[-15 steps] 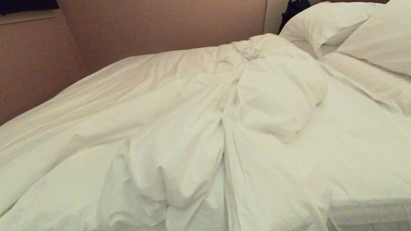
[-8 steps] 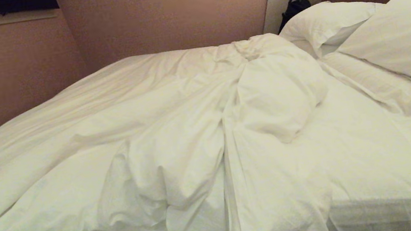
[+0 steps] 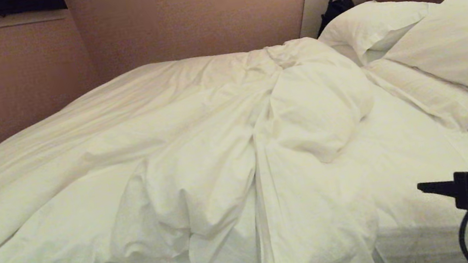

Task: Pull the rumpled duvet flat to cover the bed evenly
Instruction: Hold the folded corner of the quilt

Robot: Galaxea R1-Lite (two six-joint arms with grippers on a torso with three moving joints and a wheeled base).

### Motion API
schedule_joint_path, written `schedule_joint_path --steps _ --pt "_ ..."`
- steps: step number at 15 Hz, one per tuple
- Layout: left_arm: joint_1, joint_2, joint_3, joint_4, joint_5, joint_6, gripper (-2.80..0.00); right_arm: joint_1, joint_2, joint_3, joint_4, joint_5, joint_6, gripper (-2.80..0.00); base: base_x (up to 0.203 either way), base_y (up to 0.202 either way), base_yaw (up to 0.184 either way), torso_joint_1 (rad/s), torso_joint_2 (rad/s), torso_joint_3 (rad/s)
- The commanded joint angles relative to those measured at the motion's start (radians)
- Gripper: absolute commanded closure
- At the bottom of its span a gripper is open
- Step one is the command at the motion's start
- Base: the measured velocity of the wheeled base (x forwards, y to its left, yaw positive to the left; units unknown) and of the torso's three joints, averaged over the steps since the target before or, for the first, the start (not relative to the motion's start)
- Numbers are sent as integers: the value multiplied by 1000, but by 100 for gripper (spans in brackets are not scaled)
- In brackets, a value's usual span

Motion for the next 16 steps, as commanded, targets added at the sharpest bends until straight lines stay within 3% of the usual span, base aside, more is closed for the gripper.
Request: schedule_joint_path --steps 1,9,16 --pt "1 0 1 1 1 -1 0 0 120 -62 -316 2 0 0 0 0 0 0 0 0" --pt "1 0 0 1 1 -1 0 -4 84 -355 -14 -10 -7 0 0 0 0 0 0 0" --pt "1 0 0 1 1 -1 0 -25 199 -370 -8 -9 -4 0 0 0 0 0 0 0"
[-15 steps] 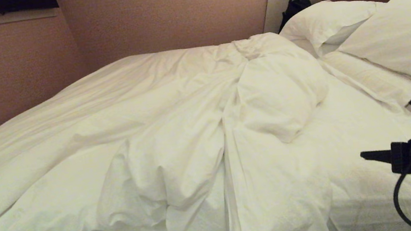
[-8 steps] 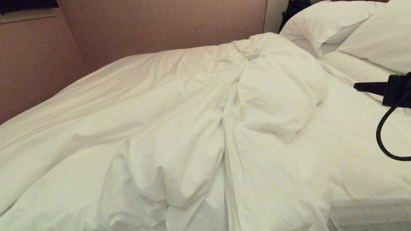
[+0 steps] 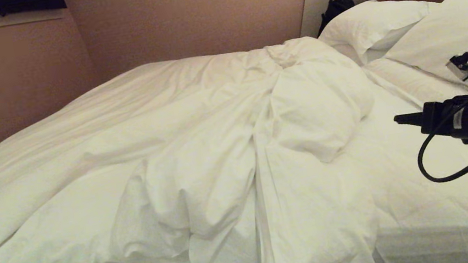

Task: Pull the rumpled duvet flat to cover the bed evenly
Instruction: Hold the folded corner of the quilt

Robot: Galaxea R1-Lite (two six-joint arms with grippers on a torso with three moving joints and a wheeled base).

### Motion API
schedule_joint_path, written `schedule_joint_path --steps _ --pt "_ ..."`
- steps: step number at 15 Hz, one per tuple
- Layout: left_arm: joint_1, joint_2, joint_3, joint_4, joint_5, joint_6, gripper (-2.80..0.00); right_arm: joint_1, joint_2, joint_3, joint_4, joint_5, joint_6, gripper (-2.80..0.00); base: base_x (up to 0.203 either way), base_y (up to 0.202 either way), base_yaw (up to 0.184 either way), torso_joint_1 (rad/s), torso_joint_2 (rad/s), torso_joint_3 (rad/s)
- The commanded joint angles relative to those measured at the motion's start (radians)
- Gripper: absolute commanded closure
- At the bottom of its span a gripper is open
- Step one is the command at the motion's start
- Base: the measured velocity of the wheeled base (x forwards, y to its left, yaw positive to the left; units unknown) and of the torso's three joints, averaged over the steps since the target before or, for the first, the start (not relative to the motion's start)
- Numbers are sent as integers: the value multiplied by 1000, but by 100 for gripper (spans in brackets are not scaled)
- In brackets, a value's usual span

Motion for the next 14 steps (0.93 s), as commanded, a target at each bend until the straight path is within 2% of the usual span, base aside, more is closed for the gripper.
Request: schedule_joint_path --steps 1,14 --pt "0 0 0 1 1 -1 0 -3 24 -1 7 2 1 0 0 0 0 0 0 0" --pt "0 0 0 1 1 -1 0 -2 93 -20 9 12 7 0 0 0 0 0 0 0"
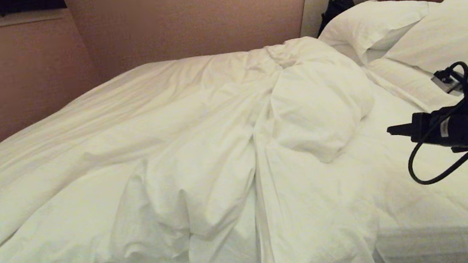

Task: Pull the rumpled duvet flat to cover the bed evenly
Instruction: Hold the folded corner of the quilt

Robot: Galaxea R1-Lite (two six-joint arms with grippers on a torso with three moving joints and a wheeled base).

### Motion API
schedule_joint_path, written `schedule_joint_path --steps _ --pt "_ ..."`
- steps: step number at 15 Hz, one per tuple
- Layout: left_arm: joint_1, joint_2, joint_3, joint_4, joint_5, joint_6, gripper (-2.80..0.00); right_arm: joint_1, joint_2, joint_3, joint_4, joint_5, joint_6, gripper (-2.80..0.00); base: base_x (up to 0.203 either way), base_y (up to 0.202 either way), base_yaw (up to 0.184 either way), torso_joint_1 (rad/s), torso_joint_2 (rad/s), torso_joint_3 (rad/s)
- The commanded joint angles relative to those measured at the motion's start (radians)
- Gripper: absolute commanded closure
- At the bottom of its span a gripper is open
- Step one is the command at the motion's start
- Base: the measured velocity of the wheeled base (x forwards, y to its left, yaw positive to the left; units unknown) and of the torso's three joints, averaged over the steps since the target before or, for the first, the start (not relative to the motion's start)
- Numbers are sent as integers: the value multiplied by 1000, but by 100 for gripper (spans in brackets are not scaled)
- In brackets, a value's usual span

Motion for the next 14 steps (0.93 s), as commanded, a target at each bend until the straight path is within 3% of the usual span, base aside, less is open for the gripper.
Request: schedule_joint_path --steps 1,14 --pt "0 0 0 1 1 -1 0 0 23 -2 -2 3 2 0 0 0 0 0 0 0" --pt "0 0 0 1 1 -1 0 0 153 -16 -5 56 24 0 0 0 0 0 0 0"
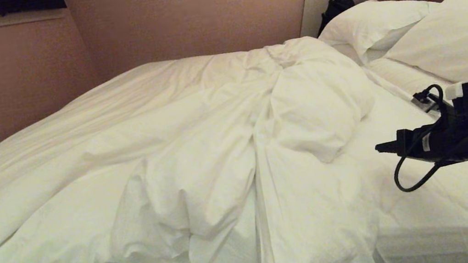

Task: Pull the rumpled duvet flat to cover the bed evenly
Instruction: Hold the folded corner of the quilt

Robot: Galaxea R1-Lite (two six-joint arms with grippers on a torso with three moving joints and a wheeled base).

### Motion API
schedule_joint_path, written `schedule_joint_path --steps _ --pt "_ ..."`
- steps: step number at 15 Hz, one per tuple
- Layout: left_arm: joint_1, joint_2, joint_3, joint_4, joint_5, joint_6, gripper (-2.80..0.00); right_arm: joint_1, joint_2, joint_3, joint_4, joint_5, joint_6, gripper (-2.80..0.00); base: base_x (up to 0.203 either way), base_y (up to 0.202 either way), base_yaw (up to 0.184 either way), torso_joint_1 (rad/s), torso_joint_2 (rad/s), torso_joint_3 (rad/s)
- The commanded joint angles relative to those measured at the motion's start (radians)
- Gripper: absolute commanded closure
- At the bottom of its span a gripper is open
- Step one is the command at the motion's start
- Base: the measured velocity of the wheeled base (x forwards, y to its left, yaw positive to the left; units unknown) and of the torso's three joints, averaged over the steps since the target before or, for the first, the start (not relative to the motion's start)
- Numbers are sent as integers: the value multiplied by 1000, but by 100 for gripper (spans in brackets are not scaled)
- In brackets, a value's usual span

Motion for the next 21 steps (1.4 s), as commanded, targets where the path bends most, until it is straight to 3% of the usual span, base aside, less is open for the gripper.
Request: schedule_joint_path --steps 1,2,12,21 --pt "0 0 0 1 1 -1 0 0 17 6 -4 3 1 0 0 0 0 0 0 0" --pt "0 0 0 1 1 -1 0 1 8 10 -4 5 1 -280 0 0 0 0 0 0" --pt "0 0 0 1 1 -1 0 11 -13 60 -1 220 -2 -280 0 0 0 0 0 0" --pt "0 0 0 1 1 -1 0 75 50 80 -2 216 -15 -280 0 0 0 0 0 0"
